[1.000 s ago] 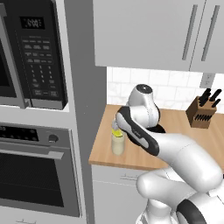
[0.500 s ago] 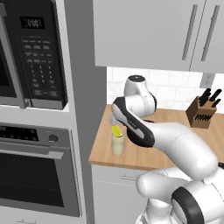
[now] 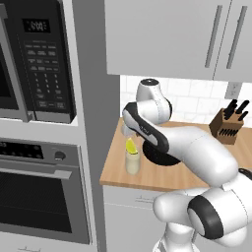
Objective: Grab a lemon wedge from the fridge and one ice cube from the ice bowl, and put them in the glass of lemonade.
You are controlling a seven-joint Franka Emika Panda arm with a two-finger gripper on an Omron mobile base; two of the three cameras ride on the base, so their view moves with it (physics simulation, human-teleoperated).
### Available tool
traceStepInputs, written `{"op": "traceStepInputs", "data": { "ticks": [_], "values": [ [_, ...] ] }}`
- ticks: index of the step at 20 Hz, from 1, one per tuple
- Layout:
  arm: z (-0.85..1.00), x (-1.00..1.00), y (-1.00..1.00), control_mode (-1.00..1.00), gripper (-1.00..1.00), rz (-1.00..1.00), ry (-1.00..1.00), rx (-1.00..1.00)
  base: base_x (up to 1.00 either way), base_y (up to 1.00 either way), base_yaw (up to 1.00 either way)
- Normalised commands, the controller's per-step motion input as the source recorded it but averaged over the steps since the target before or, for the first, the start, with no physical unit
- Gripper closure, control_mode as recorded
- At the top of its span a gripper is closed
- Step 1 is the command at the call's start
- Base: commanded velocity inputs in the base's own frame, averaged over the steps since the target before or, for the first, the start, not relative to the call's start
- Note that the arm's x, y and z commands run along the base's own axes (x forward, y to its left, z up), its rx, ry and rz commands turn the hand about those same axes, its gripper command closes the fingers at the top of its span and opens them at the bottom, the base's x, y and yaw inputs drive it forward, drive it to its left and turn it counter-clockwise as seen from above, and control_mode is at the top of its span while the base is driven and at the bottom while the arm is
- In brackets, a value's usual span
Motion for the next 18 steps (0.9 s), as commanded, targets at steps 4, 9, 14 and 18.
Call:
{"op": "traceStepInputs", "data": {
  "ticks": [4, 9, 14, 18],
  "values": [
    [-0.16, 0.00, 0.06, -1.00, 1.00, 0.00, 0.00, 0.00, 0.00, 0.00, 0.00],
    [-0.06, 0.00, 0.27, -1.00, 1.00, -0.01, 0.00, 0.00, 0.00, 0.00, 0.00],
    [-0.14, 0.00, -0.03, -1.00, 1.00, 0.00, 0.00, 0.00, 0.00, 0.00, 0.00],
    [-0.06, 0.04, -0.03, -1.00, 1.00, 0.00, 0.00, 0.00, 0.00, 0.00, 0.00]
  ]
}}
